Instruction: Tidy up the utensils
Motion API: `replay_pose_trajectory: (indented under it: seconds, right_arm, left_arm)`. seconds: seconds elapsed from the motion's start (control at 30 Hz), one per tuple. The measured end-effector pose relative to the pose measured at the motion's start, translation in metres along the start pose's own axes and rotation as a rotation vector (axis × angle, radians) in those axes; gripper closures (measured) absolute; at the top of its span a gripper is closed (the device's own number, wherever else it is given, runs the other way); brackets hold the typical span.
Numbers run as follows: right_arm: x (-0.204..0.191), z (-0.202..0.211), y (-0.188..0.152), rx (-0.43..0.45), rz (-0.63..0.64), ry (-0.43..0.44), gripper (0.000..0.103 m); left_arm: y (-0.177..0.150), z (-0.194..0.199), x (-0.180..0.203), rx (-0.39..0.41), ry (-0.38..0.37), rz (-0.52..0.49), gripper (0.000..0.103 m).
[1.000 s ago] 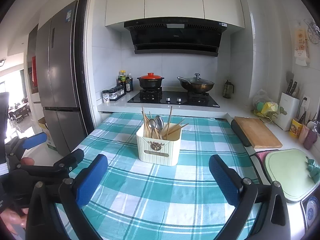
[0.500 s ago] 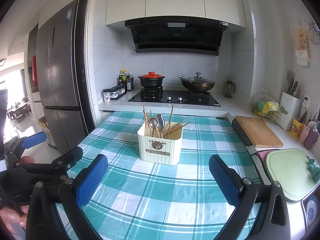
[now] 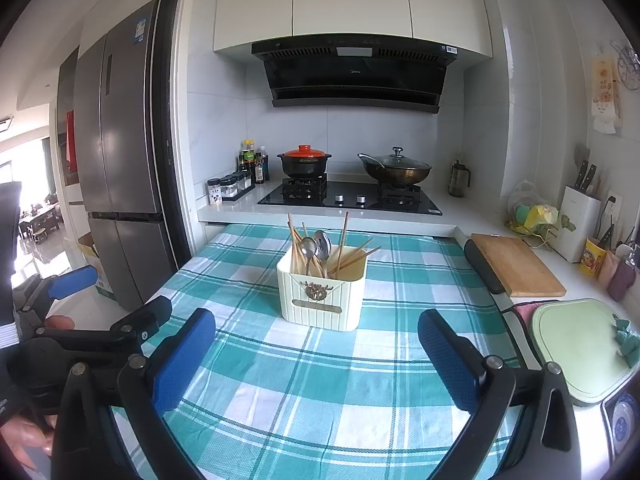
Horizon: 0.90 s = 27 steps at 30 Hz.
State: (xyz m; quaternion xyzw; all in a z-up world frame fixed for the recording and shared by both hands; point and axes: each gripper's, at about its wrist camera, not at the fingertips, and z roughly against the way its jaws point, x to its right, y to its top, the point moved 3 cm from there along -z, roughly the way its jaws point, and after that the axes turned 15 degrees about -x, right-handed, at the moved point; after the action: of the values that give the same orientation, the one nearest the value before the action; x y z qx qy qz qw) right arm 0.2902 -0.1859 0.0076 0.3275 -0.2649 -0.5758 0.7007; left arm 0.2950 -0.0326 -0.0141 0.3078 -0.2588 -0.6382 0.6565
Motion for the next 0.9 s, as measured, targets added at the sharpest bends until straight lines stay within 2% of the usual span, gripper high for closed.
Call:
replay_pose_trajectory:
  seconds: [0.9]
  right_arm:
    - [-0.0016, 0.0011, 0.0005, -0.002, 0.002, 0.0, 0.0]
  left_arm:
    - [0.0003, 0.0024, 0.0054, 0.001, -0.004, 0.005, 0.0]
